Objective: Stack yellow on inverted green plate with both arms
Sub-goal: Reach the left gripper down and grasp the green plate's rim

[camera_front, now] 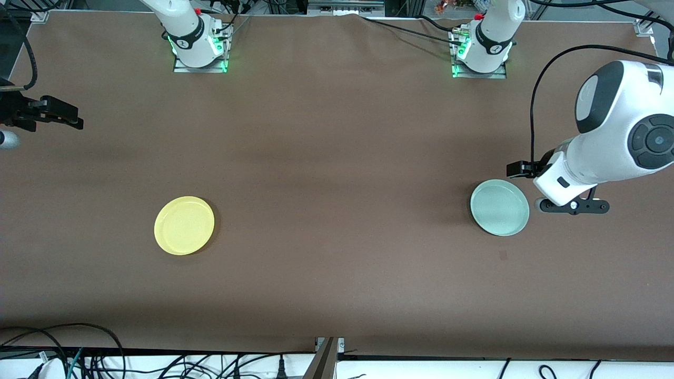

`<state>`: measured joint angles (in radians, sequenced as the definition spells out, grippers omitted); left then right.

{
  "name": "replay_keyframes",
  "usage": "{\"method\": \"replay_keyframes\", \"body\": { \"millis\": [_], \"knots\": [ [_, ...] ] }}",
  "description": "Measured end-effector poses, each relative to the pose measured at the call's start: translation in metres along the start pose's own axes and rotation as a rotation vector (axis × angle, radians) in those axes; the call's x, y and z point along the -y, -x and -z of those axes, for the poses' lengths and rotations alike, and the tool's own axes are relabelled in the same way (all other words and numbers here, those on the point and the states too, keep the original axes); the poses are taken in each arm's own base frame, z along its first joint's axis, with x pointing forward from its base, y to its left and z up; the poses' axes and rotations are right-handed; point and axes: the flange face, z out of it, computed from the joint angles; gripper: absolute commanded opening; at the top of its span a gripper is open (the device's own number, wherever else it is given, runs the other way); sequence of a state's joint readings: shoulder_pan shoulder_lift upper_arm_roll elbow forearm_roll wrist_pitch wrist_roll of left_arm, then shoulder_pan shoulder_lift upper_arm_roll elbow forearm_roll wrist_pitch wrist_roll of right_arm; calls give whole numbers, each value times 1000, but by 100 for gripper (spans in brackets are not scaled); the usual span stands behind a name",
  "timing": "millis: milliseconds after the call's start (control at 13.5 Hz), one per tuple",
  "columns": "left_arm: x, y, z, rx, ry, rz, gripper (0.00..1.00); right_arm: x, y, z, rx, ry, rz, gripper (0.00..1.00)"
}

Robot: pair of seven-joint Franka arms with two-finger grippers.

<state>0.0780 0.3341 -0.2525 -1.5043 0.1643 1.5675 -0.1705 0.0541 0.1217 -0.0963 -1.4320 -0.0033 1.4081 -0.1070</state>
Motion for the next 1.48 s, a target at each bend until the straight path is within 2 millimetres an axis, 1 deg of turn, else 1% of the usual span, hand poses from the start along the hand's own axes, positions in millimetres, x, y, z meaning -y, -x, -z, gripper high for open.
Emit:
{"method": "replay_keyframes", "body": {
  "millis": [369,517,591,738,886,1108,1182,1329,1477],
  "knots": [
    [7,-19,-27,21,-3,3,100,0,0,0,0,0,0,100],
    [21,-24,-40,5,28,16,100,0,0,0,0,0,0,100],
    [28,-26,-50,-15,40,19,100,1,0,0,0,0,0,100],
    [36,-22,-82,-77,48,13,100,1,0,0,0,0,0,100],
    [44,-13,-125,-144,60,26,100,1,0,0,0,0,0,100],
    [70,-5,-197,-208,62,3,100,1,0,0,0,0,-1,100],
    [80,-6,-215,-206,57,-19,100,1,0,0,0,0,-1,100],
    [93,-14,-242,-189,57,-45,100,2,0,0,-1,0,0,100],
    [100,-23,-262,-184,72,-41,100,3,-1,0,-1,0,2,100]
  ]
}}
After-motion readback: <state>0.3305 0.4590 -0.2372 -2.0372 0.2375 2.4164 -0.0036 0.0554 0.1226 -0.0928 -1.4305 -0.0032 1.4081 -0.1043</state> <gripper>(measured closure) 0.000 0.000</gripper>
